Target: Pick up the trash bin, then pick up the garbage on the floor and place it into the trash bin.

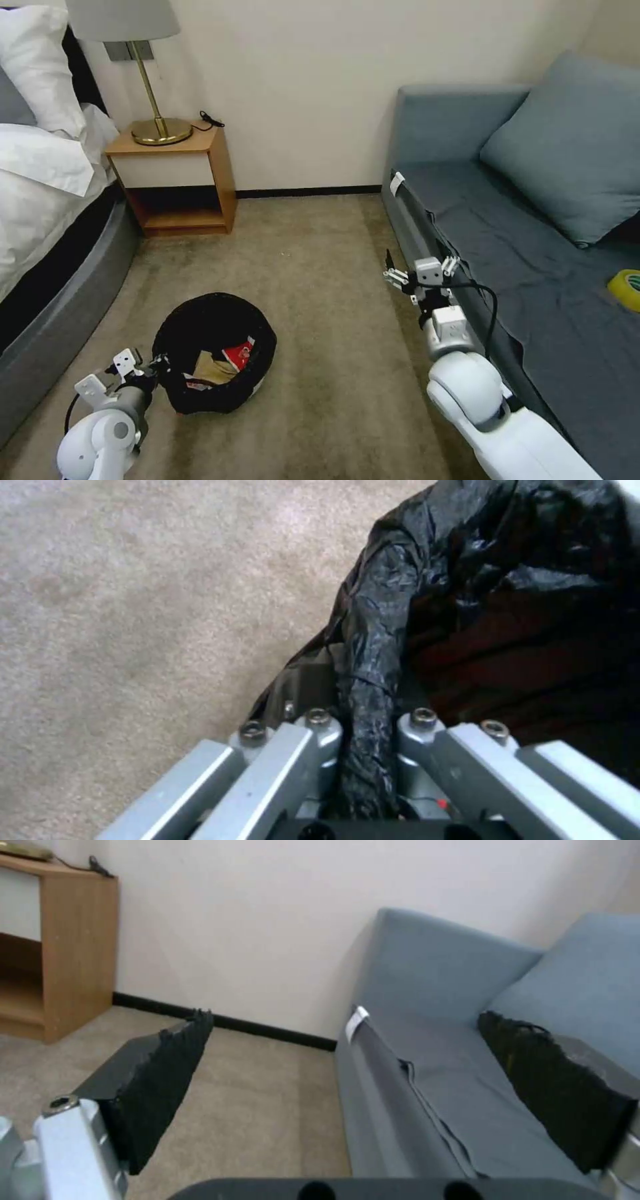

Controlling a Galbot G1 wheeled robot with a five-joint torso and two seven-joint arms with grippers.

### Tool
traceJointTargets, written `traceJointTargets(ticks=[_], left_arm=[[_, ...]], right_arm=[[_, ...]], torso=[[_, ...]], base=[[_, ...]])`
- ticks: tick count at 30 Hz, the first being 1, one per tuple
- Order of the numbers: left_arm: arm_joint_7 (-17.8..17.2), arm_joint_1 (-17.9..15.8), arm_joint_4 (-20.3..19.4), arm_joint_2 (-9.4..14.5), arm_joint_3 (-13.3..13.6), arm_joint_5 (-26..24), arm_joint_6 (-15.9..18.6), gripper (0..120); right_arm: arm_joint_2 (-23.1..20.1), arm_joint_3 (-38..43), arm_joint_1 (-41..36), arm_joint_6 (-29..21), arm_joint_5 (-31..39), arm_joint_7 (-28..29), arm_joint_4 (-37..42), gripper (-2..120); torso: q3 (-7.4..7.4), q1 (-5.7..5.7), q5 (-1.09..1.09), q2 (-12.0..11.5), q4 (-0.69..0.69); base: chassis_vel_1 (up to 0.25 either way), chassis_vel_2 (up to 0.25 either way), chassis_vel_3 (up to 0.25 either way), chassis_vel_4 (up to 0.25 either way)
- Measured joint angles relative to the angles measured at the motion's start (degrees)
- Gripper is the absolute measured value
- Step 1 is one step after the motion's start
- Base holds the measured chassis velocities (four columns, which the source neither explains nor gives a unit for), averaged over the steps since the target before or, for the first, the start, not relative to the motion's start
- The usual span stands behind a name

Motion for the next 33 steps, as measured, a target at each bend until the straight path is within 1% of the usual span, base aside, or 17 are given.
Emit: traceJointTargets(ticks=[3, 4, 7, 9, 11, 12, 16, 17, 19, 21, 23, 24, 25, 26, 27, 29, 33], left_arm=[[0.22, 0.49, -0.13, -0.05, 0.00, 0.09, -0.23, 23], [0.22, 0.49, -0.13, -0.05, 0.00, 0.09, -0.23, 23], [0.34, 1.22, -0.13, -0.07, -0.13, 0.09, -0.41, 36], [0.34, 1.34, -0.13, -0.09, -0.14, 0.07, -0.43, 40], [0.41, 1.90, -0.53, -0.20, -0.31, 0.10, -0.75, 51], [0.41, 1.90, -0.53, -0.20, -0.31, 0.10, -0.75, 51], [1.39, 2.78, -2.80, -0.44, -0.67, 1.47, -1.84, 70], [1.39, 2.78, -2.80, -0.44, -0.67, 1.47, -1.84, 70], [2.66, 3.21, -3.83, -0.47, -0.93, 3.10, -2.99, 77], [6.07, 4.38, -5.78, -0.47, -1.40, 7.60, -7.01, 87], [6.98, 4.80, -6.39, -0.47, -1.55, 8.92, -8.00, 90], [8.93, 5.64, -7.55, -0.53, -1.88, 11.27, -10.09, 96], [10.63, 6.43, -8.56, -0.61, -2.05, 13.03, -12.28, 98], [10.63, 6.43, -8.56, -0.61, -2.05, 13.03, -12.28, 98], [11.63, 6.90, -9.07, -0.69, -2.09, 14.24, -14.04, 99], [14.36, 7.67, -9.40, -0.97, -2.07, 18.09, -19.66, 100], [15.31, 7.92, -9.33, -1.33, -1.75, 19.68, -22.80, 100]], right_arm=[[0.48, 1.11, -1.60, 0.24, -0.02, -0.03, 0.63, 100], [0.48, 1.11, -1.60, 0.24, -0.02, -0.03, 0.63, 100], [1.09, 2.04, -2.99, 0.51, -0.02, -0.04, 1.14, 100], [1.16, 2.12, -3.16, 0.57, -0.04, -0.05, 1.18, 100], [1.40, 2.52, -4.06, 0.72, -0.21, -0.16, 1.44, 100], [1.40, 2.52, -4.06, 0.72, -0.21, -0.16, 1.44, 100], [1.82, 3.37, -5.32, 0.77, -0.32, -0.46, 2.35, 100], [1.82, 3.37, -5.32, 0.77, -0.32, -0.46, 2.35, 100], [1.85, 3.77, -5.91, 0.80, -0.38, -0.58, 2.72, 100], [2.08, 4.42, -6.74, 0.87, -0.43, -0.66, 3.26, 100], [2.21, 4.57, -7.03, 0.89, -0.44, -0.69, 3.41, 100], [2.57, 4.85, -7.69, 0.95, -0.50, -0.78, 3.64, 100], [3.07, 5.15, -8.29, 1.11, -0.73, -0.93, 3.84, 100], [3.07, 5.15, -8.29, 1.11, -0.73, -0.93, 3.84, 100], [3.49, 5.40, -8.78, 1.26, -0.99, -1.08, 3.99, 100], [5.18, 6.00, -10.34, 1.85, -1.87, -1.53, 4.28, 100], [6.95, 6.35, -11.79, 2.36, -2.86, -1.67, 4.59, 100]], torso=[[0.00, 0.00, 0.00, 0.00, 0.00], [0.00, 0.00, 0.00, 0.00, 0.00], [0.01, 0.00, 0.00, 0.00, 0.00], [0.01, 0.00, 0.00, 0.00, 0.00], [0.01, 0.00, 0.00, 0.00, 0.00], [0.01, 0.00, 0.00, 0.00, 0.00], [0.00, 0.00, 0.00, 0.00, 0.00], [0.00, 0.00, 0.00, 0.00, 0.00], [0.01, 0.00, -0.01, 0.00, 0.00], [0.00, 0.00, -0.01, 0.00, 0.00], [0.00, 0.00, 0.00, 0.00, 0.00], [0.01, 0.00, -0.01, 0.00, 0.01], [0.00, 0.00, 0.00, 0.00, 0.00], [0.00, 0.00, 0.00, 0.00, 0.00], [0.00, 0.00, 0.00, 0.00, 0.01], [0.00, 0.00, 0.00, 0.00, 0.01], [0.01, 0.00, 0.00, 0.00, 0.00]], base=[[0.000, 0.000, 0.000, 0.000], [0.000, 0.000, 0.000, 0.000], [0.000, 0.000, 0.000, 0.000], [0.000, 0.000, 0.000, 0.000], [0.000, 0.000, 0.000, 0.000], [0.000, 0.000, 0.000, 0.000], [0.000, 0.000, 0.000, 0.000], [0.000, 0.000, 0.000, 0.000], [0.000, 0.000, 0.000, 0.000], [0.000, 0.000, 0.000, 0.000], [0.000, 0.000, 0.000, 0.000], [0.000, 0.000, 0.000, 0.000], [0.000, 0.000, 0.000, 0.000], [0.000, 0.000, 0.000, 0.000], [0.000, 0.000, 0.000, 0.000], [0.000, 0.000, 0.000, 0.000], [0.000, 0.000, 0.000, 0.000]])
